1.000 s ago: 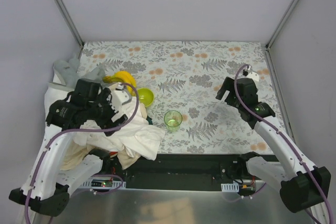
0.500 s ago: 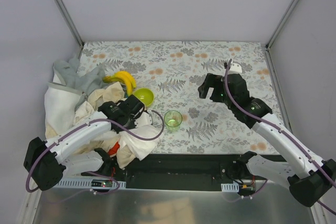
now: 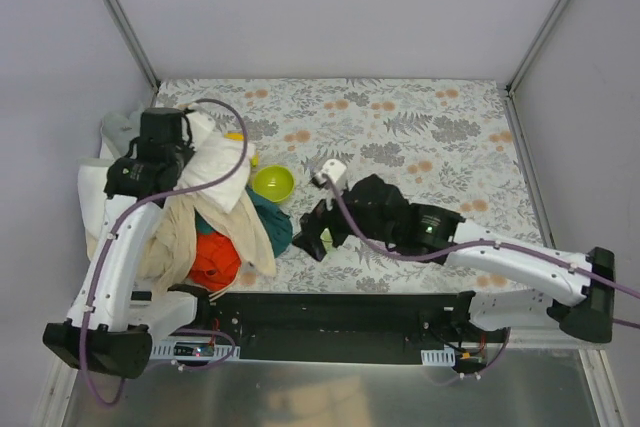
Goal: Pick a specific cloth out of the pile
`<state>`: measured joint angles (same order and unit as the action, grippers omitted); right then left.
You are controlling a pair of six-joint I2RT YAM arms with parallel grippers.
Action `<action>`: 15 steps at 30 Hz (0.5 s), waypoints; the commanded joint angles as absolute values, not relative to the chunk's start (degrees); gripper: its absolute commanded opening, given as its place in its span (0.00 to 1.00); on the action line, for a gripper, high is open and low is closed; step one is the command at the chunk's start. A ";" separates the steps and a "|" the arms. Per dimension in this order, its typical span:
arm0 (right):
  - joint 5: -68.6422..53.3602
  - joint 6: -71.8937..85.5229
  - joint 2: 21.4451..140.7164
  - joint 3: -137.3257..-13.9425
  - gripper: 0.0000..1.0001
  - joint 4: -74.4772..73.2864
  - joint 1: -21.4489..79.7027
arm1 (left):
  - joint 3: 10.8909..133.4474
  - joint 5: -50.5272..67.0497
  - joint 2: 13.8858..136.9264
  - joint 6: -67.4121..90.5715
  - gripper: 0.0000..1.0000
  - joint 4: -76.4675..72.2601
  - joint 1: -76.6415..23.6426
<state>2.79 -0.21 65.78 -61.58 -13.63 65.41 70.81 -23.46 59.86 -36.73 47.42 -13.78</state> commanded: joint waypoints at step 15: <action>1.32 -18.90 112.40 -93.06 0.84 -10.46 80.42 | 59.77 -8.00 65.74 -37.79 0.00 40.34 27.15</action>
